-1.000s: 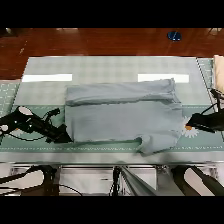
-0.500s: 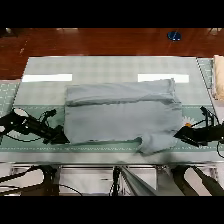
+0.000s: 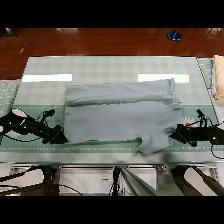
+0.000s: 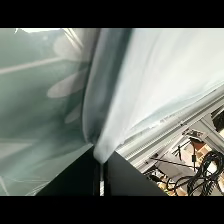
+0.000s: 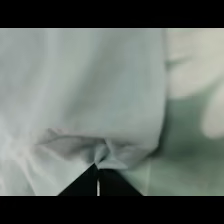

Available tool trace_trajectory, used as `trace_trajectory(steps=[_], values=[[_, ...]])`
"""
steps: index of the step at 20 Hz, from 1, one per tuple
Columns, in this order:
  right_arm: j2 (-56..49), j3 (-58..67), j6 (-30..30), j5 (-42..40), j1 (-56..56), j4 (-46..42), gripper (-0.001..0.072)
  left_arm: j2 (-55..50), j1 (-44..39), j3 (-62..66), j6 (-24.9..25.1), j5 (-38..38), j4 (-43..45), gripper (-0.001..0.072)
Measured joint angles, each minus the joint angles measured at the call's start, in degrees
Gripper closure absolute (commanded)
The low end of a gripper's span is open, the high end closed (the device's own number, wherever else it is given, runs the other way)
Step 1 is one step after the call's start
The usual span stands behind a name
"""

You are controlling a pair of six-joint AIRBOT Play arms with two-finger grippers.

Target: Fold the shirts.

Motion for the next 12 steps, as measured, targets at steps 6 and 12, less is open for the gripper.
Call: trace_trajectory(steps=[6,12], values=[[7.76,9.20,-4.39,0.24,0.04,9.53,0.0697,6.56,0.13,4.94,2.21,2.84,-4.61,0.0684],[10.64,19.21,-3.80,-4.59,4.17,13.38,0.0697,14.21,-0.24,11.80,1.51,4.15,-14.01,0.0683]])
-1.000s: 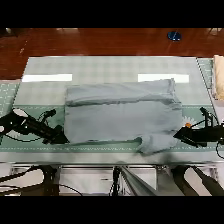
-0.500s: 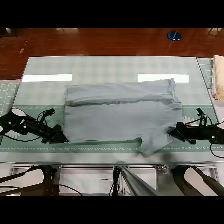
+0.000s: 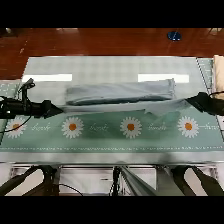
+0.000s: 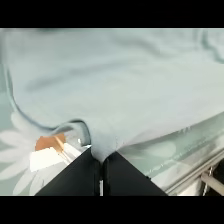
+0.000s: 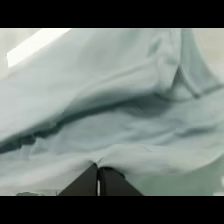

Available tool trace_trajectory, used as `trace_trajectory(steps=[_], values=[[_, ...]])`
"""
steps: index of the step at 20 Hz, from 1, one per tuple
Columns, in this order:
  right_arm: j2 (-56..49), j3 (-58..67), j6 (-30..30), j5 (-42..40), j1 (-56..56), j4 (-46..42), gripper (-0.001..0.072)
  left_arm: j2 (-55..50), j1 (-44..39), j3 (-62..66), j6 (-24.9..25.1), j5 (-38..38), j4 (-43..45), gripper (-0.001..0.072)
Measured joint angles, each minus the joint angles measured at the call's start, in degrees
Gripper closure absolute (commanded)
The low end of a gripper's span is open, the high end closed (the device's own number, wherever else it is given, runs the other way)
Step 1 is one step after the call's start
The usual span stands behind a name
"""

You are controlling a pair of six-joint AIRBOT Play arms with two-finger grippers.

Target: Fold the shirts.

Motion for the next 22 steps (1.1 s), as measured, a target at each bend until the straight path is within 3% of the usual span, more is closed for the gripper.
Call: trace_trajectory(steps=[7,15,16,17,18,19,20,22], values=[[-15.10,6.58,-0.50,-15.87,10.99,3.08,0.0697,-9.20,-0.13,8.66,-0.70,3.56,-3.21,0.0682],[-34.18,20.22,0.11,-22.18,15.63,3.48,0.0696,-27.78,-1.51,25.29,-4.04,2.47,-3.69,0.0681],[-35.58,20.76,0.42,-22.69,15.76,3.43,0.0696,-30.01,-2.14,26.99,-4.48,1.64,-3.69,0.0669],[-36.76,21.18,0.50,-23.04,15.89,3.37,0.0694,-31.89,-2.86,28.48,-4.57,1.38,-3.69,0.0545],[-37.79,21.49,0.55,-23.61,15.93,3.37,0.0674,-33.62,-3.58,29.81,-4.96,0.98,-3.67,0.0354],[-38.58,21.68,0.76,-24.20,16.00,3.32,0.0542,-35.08,-4.17,31.08,-5.03,0.42,-3.67,0.0288],[-39.08,21.88,0.83,-24.92,16.00,3.30,0.0402,-36.09,-4.50,32.20,-5.20,0.37,-3.69,0.0288],[-39.30,22.69,0.87,-25.64,15.56,3.37,0.0273,-37.31,-4.07,34.75,-5.25,-0.04,-3.69,0.0288]])
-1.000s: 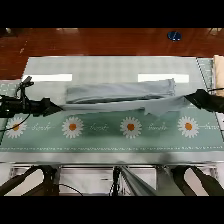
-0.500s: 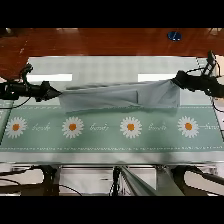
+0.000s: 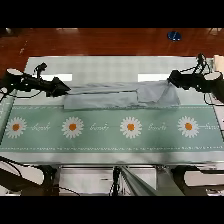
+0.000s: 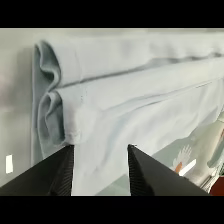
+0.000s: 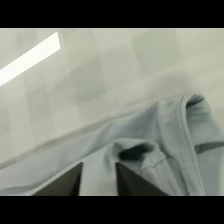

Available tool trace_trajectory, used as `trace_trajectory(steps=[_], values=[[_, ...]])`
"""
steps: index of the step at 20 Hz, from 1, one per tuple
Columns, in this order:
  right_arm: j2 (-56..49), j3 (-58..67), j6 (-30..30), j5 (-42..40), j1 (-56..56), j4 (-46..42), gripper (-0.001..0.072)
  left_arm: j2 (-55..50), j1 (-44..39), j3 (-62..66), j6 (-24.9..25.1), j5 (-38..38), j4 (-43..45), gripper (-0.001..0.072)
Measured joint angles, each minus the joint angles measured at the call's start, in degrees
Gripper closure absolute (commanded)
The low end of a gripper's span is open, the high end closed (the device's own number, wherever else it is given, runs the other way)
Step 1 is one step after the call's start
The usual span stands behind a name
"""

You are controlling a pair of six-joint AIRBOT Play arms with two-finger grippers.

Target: Fold the shirts.

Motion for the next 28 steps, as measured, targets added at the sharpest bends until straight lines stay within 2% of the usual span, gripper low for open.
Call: trace_trajectory(steps=[3,4,7,10,14,20,22,23,24,25,26,28], values=[[1.84,2.93,0.15,1.84,-2.84,-2.16,0.0219,-0.13,3.82,4.87,-0.15,-2.64,-0.04,0.0294],[2.49,4.35,1.22,3.61,-4.26,-4.46,0.0168,0.48,5.79,6.32,-0.20,-3.65,0.02,0.0312],[3.30,8.52,5.03,13.75,-9.33,-14.75,0.0131,4.02,11.21,8.63,-0.59,-5.79,0.46,0.0312],[1.73,10.29,5.57,25.03,-13.70,-20.44,0.0125,8.07,13.86,9.49,-0.59,-7.15,2.12,0.0312],[-2.93,11.08,4.09,32.83,-16.70,-17.77,0.0125,11.50,13.70,9.86,-0.63,-8.33,3.26,0.0312],[-11.47,11.37,2.82,32.63,-14.36,-7.93,0.0127,12.74,9.14,9.90,-0.74,-8.81,3.91,0.0312],[-13.70,11.43,2.64,31.54,-12.41,-4.39,0.0161,12.83,7.30,9.90,-0.74,-8.81,4.04,0.0313],[-14.71,11.45,2.62,30.95,-11.21,-2.62,0.0322,12.83,6.34,9.90,-0.74,-8.85,4.04,0.0312],[-15.54,11.47,2.60,29.86,-9.92,-2.43,0.0554,12.90,5.51,9.90,-0.72,-8.90,4.07,0.0312],[-16.20,11.39,2.58,28.83,-8.85,-1.90,0.0695,12.92,4.68,9.90,-0.72,-9.07,4.04,0.0315],[-16.44,11.58,2.40,28.50,-7.98,-1.75,0.0695,12.90,3.96,9.90,-0.70,-9.18,4.07,0.0355],[-16.00,12.39,0.83,27.71,-6.67,-0.74,0.0695,12.92,2.60,9.90,-0.70,-9.14,4.09,0.0543]])
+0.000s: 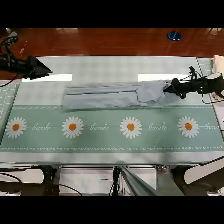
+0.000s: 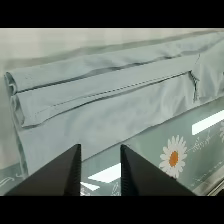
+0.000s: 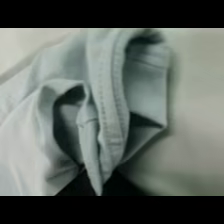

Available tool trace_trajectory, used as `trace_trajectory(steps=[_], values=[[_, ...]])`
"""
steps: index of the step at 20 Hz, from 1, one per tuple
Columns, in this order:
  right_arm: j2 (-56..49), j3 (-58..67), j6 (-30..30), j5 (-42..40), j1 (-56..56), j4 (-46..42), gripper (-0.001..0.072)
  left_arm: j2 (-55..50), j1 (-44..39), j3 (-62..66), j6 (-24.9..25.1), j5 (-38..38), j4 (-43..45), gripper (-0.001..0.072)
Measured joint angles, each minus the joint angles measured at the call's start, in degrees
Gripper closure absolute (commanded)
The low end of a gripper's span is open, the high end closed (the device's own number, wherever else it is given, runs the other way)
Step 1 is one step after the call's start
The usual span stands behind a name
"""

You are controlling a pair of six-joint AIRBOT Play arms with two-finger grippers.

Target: Fold the shirts.

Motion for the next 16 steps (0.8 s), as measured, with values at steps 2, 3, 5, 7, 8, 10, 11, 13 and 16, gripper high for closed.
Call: trace_trajectory(steps=[2,3,5,7,8,10,11,13,16], values=[[2.73,1.40,-1.27,0.76,0.28,2.45,0.0696,0.00,-1.46,0.00,-0.11,0.15,0.13,0.0681],[4.63,1.95,-1.49,1.40,0.24,2.34,0.0696,0.00,-2.58,0.00,-0.35,0.15,0.07,0.0681],[9.31,2.82,-1.53,2.47,-0.24,2.84,0.0696,-0.02,-5.44,0.00,-0.55,0.55,0.07,0.0681],[13.55,3.17,-0.61,3.17,-1.05,2.01,0.0696,-0.09,-9.40,0.00,-1.05,1.84,-0.09,0.0681],[15.47,3.32,-0.11,4.09,-1.33,1.70,0.0696,-0.15,-11.58,0.00,-1.53,2.78,-0.07,0.0681],[18.45,3.48,0.81,6.40,-1.68,-0.28,0.0696,-0.63,-16.50,0.00,-2.69,5.25,-0.04,0.0681],[19.61,3.54,1.14,7.54,-1.81,-0.63,0.0696,-1.09,-19.26,0.00,-3.37,6.47,-0.09,0.0681],[21.44,3.58,1.81,9.79,-1.92,-1.97,0.0695,-2.49,-24.59,0.00,-5.20,8.85,-0.11,0.0681],[23.39,3.61,2.43,12.50,-2.05,-3.15,0.0695,-5.49,-32.85,0.00,-8.48,12.00,-0.33,0.0681]])
